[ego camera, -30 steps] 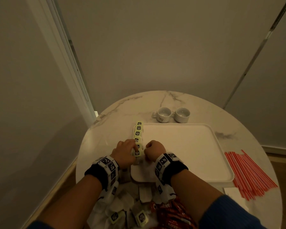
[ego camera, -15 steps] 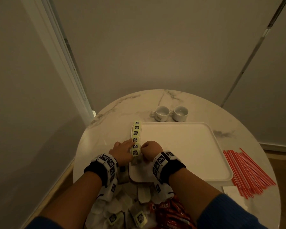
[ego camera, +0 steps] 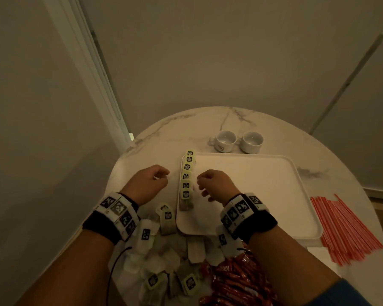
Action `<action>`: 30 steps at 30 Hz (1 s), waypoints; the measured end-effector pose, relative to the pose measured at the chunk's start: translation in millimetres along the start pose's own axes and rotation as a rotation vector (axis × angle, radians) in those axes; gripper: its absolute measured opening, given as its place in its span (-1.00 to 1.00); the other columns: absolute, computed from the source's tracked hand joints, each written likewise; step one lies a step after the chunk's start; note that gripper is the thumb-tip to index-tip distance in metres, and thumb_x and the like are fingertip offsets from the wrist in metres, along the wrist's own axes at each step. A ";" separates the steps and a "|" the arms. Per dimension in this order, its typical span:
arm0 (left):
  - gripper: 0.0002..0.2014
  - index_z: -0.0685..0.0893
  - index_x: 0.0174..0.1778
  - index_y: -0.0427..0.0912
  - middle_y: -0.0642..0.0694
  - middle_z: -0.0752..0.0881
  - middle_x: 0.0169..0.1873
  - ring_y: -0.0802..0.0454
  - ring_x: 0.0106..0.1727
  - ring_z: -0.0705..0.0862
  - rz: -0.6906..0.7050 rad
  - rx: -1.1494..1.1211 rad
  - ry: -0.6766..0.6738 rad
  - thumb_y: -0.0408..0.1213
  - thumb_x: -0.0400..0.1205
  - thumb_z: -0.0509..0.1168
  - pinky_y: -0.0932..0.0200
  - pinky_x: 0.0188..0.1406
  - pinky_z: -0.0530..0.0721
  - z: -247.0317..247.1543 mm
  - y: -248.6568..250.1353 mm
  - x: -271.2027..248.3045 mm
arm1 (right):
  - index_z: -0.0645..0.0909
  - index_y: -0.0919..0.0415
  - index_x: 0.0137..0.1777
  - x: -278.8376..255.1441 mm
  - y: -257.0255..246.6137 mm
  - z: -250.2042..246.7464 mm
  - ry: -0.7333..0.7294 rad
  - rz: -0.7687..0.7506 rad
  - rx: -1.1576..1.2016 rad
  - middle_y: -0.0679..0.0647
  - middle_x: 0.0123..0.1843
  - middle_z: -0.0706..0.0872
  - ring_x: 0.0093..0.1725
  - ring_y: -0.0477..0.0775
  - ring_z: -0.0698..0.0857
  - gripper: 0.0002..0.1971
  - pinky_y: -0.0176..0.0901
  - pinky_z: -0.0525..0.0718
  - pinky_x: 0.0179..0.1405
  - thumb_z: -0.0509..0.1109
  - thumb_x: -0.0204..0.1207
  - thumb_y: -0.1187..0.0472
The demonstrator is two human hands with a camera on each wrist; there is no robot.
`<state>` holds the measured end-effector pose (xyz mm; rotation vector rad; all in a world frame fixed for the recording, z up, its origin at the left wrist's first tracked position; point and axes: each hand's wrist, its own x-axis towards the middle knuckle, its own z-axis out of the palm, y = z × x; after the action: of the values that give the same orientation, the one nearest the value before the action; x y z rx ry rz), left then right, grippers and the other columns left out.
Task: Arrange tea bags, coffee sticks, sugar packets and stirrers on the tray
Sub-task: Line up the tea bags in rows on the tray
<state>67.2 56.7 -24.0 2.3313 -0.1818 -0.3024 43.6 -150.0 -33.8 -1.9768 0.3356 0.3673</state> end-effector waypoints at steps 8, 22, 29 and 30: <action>-0.45 0.57 0.21 0.05 -0.01 0.48 0.14 -0.06 0.24 0.47 -0.168 0.640 -0.309 0.18 0.36 0.46 -0.06 0.22 0.57 35.2 -22.9 -12.2 | 0.65 0.20 0.18 -12.9 3.2 13.7 -0.097 -0.103 -0.140 0.10 0.04 0.73 -0.10 0.04 0.71 -0.79 -0.28 0.57 -0.29 0.34 0.60 0.17; -0.77 0.58 -0.29 0.06 0.03 0.69 -0.28 0.06 -0.21 0.66 0.081 0.013 -0.237 -0.20 0.35 0.54 0.21 -0.22 0.59 16.4 13.9 -14.2 | 0.72 0.26 -0.01 -34.7 10.1 25.7 -0.232 -0.183 -0.136 0.13 -0.16 0.77 -0.33 -0.09 0.62 -0.76 -0.32 0.55 -0.38 0.57 0.39 0.16; -0.74 0.63 -0.08 0.04 -0.03 0.73 -0.19 0.10 -0.20 0.68 0.007 -0.086 -0.161 -0.19 0.42 0.55 0.21 -0.19 0.66 24.1 16.7 -10.1 | 0.76 0.22 -0.14 -28.0 16.7 12.6 -0.176 -0.035 -0.022 0.21 -0.17 0.81 -0.32 -0.01 0.66 -0.93 -0.17 0.71 -0.29 0.54 0.39 0.29; -0.77 0.63 -0.07 0.03 -0.02 0.70 -0.20 0.15 -0.23 0.64 -0.002 -0.046 -0.115 -0.17 0.45 0.53 0.33 -0.27 0.57 26.2 15.1 -9.5 | 0.75 0.27 -0.12 -25.4 19.2 11.5 -0.146 0.009 0.015 0.25 -0.18 0.80 -0.32 0.03 0.69 -0.92 -0.08 0.77 -0.20 0.54 0.39 0.32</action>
<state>50.4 30.5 -29.5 2.2703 -0.2258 -0.4376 11.7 -145.7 -44.0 -1.9220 0.2532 0.5098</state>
